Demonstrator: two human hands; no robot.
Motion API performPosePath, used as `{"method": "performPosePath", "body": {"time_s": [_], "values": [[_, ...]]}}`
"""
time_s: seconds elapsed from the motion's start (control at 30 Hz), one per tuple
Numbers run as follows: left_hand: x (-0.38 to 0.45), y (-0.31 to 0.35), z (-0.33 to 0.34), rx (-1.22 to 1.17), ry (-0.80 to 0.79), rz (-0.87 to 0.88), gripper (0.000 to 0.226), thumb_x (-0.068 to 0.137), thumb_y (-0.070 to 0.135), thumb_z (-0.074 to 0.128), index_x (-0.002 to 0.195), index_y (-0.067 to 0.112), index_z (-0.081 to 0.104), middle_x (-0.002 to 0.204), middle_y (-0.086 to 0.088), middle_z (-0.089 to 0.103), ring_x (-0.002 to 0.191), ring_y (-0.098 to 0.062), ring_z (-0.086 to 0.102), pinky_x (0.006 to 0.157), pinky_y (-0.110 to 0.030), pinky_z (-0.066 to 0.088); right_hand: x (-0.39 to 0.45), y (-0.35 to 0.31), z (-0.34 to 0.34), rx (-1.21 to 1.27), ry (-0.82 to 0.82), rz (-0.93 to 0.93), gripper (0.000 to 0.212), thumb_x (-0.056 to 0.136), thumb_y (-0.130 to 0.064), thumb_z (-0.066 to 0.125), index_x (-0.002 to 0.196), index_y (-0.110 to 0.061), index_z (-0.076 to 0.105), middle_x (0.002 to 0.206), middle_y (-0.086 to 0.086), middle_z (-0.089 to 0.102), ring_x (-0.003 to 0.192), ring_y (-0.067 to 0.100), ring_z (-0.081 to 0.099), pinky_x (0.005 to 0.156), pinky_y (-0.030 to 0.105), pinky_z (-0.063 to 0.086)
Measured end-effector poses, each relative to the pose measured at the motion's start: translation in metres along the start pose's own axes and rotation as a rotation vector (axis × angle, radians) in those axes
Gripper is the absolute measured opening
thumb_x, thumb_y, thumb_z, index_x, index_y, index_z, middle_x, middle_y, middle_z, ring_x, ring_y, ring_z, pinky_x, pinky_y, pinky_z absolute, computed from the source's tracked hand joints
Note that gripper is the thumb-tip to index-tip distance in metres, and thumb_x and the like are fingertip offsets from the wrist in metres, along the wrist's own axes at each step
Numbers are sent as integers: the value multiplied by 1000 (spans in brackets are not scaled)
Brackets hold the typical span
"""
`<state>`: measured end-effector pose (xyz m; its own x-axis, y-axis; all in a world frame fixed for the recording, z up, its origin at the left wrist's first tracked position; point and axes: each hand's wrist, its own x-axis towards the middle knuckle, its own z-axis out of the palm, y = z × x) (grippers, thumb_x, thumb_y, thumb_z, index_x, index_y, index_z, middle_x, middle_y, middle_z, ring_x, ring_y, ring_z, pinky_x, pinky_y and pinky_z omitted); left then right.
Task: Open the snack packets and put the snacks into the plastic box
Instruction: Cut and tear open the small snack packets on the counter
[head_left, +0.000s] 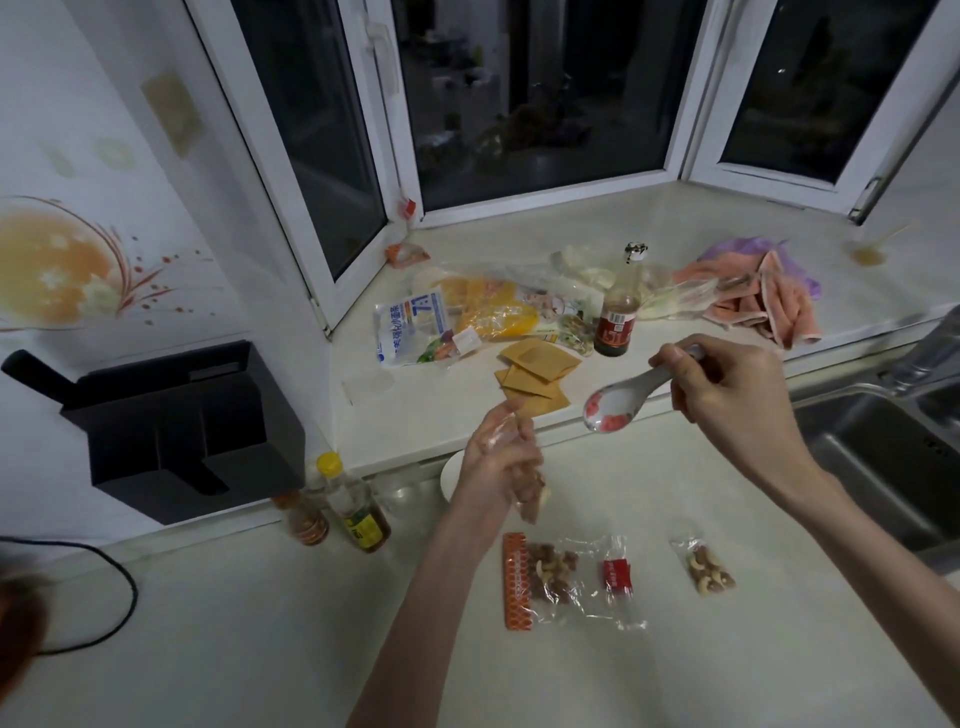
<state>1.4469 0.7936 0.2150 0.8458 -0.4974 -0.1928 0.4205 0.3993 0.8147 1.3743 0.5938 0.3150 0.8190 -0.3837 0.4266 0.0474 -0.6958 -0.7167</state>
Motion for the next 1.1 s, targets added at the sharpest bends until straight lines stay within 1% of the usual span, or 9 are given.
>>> {"method": "performPosePath", "body": {"time_s": [0.13,0.3,0.4,0.47,0.53,0.63,0.83,0.97,1.1], "values": [[3,10,-2,-345,-79,-62,50,76,0,64,124,12,53,84,-4,66,69,-18,61,64,-33,52,-8,11,1,-2,-18,50,24,93,-20,54,75,-13,69,49,6,57,46,26,49,50,38,41],[7,4,1,-337,-102,-124,44,78,13,65,118,12,47,80,-6,58,65,-16,54,59,-28,50,-14,26,3,-5,-39,109,26,93,-20,54,69,-19,65,46,3,57,43,17,47,51,32,39],[11,-17,1,-159,-1,-238,36,83,14,67,115,15,51,79,-4,60,63,-14,56,52,-24,49,-15,40,3,-5,-53,139,27,93,-20,54,68,-20,64,46,4,57,41,16,46,49,31,39],[11,-37,-4,208,88,-255,22,90,19,63,110,24,55,77,-3,60,55,-10,54,44,-22,43,-17,50,2,-1,-64,154,28,93,-21,54,66,-23,62,46,4,57,40,13,45,48,28,38],[10,-55,-5,515,78,-213,18,91,30,63,106,36,56,71,0,59,49,-8,51,39,-21,38,-18,62,0,-5,-71,160,28,92,-22,53,66,-23,63,45,2,57,42,12,47,47,26,37],[8,-74,1,504,69,-215,21,92,26,63,109,35,53,76,-3,56,53,-13,51,44,-25,39,-18,85,-3,-7,-87,187,28,92,-23,54,66,-21,64,44,2,56,42,12,47,43,20,34],[21,-106,9,588,202,-157,27,96,18,57,120,21,44,82,-6,58,34,-16,45,32,-21,35,-20,140,-5,9,-147,296,29,92,-22,54,66,-23,66,45,3,58,40,10,46,41,16,33],[23,-137,0,532,253,-186,31,94,12,60,120,14,43,75,-8,63,41,-14,57,35,-21,41,-28,182,-8,20,-194,384,29,91,-22,55,64,-23,66,43,2,57,39,8,46,42,14,34],[20,-172,-15,514,323,-257,45,90,24,64,121,-5,47,80,-13,71,56,-24,61,42,-25,42,-32,215,-12,12,-236,426,29,90,-23,54,64,-22,67,43,0,58,39,8,48,42,14,34]]}}
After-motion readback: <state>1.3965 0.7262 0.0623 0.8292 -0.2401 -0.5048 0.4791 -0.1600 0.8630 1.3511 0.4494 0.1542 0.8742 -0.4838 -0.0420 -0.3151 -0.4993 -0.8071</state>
